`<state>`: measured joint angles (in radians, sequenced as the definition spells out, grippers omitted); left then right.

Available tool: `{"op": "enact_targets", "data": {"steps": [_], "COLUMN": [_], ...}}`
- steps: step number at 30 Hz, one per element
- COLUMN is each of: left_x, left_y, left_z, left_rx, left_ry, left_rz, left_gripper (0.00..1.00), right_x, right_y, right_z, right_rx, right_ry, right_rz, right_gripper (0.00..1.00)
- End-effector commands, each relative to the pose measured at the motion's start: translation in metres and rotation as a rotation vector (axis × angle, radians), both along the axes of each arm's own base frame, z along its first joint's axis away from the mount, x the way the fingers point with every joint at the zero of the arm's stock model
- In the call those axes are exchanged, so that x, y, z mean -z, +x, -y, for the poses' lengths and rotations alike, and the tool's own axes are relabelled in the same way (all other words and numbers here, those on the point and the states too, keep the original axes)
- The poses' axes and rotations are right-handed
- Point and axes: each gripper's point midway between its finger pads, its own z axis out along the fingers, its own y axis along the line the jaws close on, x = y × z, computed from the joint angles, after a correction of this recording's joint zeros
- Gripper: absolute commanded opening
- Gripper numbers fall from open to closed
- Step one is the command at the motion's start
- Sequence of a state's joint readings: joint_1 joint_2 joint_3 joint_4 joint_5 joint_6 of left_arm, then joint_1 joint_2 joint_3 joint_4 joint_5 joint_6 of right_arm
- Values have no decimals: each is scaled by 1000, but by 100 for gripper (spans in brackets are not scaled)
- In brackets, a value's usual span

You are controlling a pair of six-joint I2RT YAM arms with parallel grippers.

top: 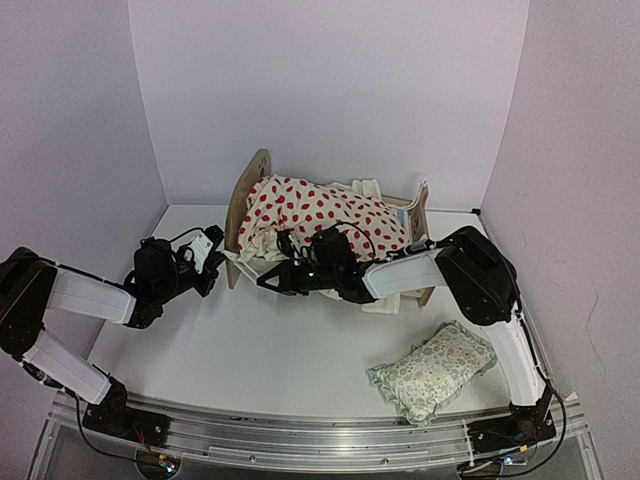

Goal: Set up the pet bed
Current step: Cross the left ropes of the mattress at the bed frame base.

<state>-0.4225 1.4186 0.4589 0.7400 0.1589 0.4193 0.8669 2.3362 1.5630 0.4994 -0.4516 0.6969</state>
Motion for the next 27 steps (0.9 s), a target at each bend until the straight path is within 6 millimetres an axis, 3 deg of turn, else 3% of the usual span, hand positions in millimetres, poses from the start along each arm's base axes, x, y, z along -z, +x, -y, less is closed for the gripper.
{"op": "enact_targets", "data": {"steps": [1, 7, 14, 19, 23, 27], "left_x": [-30, -47, -54, -70, -68, -56], "left_y": [1, -9, -21, -36, -49, -63], "left_z": [-10, -21, -25, -16, -2, 14], "left_rx": [-55, -92, -86, -5, 92, 185], "left_ry": [-34, -50, -71, -96, -130, -162], "left_rz": [78, 95, 95, 97, 41, -25], "left_gripper": [0, 0, 0, 0, 0, 0], "right_x": [-12, -8, 20, 5, -16, -24], "right_y": [-2, -3, 2, -2, -16, -20], "right_z": [9, 19, 24, 7, -19, -36], "right_rx": [41, 64, 106, 50, -39, -72], "right_ry": [-11, -52, -147, -90, -30, 5], "right_rz": [15, 40, -8, -15, 7, 6], "right_gripper": [0, 0, 0, 0, 0, 0]}}
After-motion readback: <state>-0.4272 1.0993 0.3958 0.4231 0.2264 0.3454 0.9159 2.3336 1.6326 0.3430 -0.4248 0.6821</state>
